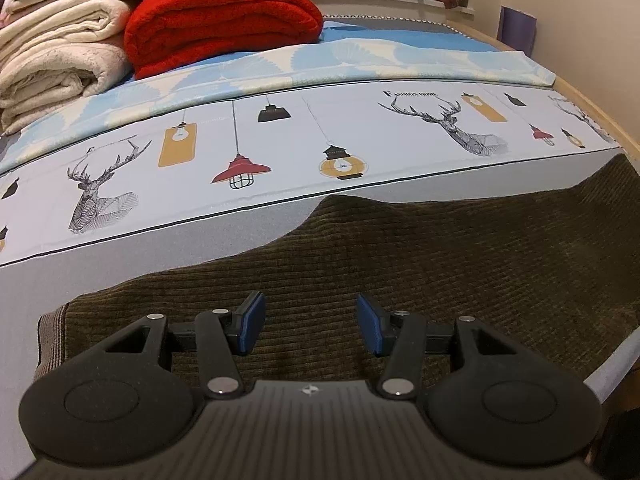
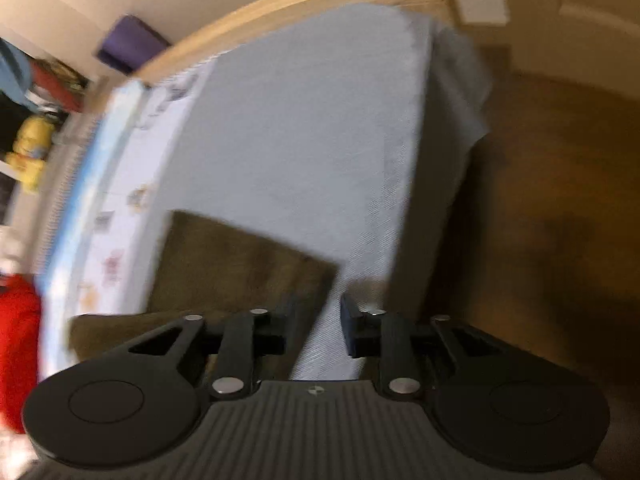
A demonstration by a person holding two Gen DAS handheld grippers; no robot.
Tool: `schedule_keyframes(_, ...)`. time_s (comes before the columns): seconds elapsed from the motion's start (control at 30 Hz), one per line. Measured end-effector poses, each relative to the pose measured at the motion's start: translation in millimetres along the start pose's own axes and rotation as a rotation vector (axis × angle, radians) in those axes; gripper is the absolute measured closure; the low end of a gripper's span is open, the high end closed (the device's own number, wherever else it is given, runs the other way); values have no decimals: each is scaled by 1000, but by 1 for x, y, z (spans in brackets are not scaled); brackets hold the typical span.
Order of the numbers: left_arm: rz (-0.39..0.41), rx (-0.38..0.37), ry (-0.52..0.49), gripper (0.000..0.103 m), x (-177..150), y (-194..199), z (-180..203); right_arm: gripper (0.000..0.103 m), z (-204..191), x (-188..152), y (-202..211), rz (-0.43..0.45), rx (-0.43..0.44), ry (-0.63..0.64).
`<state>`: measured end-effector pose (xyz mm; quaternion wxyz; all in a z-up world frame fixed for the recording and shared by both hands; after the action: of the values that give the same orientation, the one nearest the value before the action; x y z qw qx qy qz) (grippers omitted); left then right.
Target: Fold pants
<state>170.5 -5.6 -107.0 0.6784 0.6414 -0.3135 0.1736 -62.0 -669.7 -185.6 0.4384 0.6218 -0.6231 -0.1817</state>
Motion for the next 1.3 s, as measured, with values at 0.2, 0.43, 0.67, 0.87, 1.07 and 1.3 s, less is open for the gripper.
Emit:
schedule_keyframes(0.2,-13,11,-23,47,-4,-1,3,46,-24,-35,-37,-196,166,-166)
schedule_keyframes(0.43,-30,35,-37,47,-9,-6,-2,83,-49,-28,-51,-167,236,-216)
schedule_keyframes(0.67,-45,44,-49,47,-11,-10,-2,96,-147,1,31,210,524,262)
schedule_keyframes(0.87,-42,35,-51,47,-9,-12,0,96,-110,14,17,288,197,278)
schedule_keyframes(1.07,-37,25,-61,47,-9,-11,3,96,-40,-1,-34,36,-108,85)
schedule_keyframes(1.3,-37,23,-55,47,-8,-10,1,96,-61,5,-16,126,-72,229)
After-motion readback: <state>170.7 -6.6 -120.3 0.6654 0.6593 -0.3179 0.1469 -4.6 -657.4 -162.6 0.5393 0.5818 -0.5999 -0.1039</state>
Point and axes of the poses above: each gripper's, at about its wrist camera, not at the fingertips, and y roughly against the way its jaws point, z to its right, x to its top, the point moved 9 cm from there along -y, roughly the way its jaws point, and after that the axes turned 2 degrees about y, right-handed, at the moved point
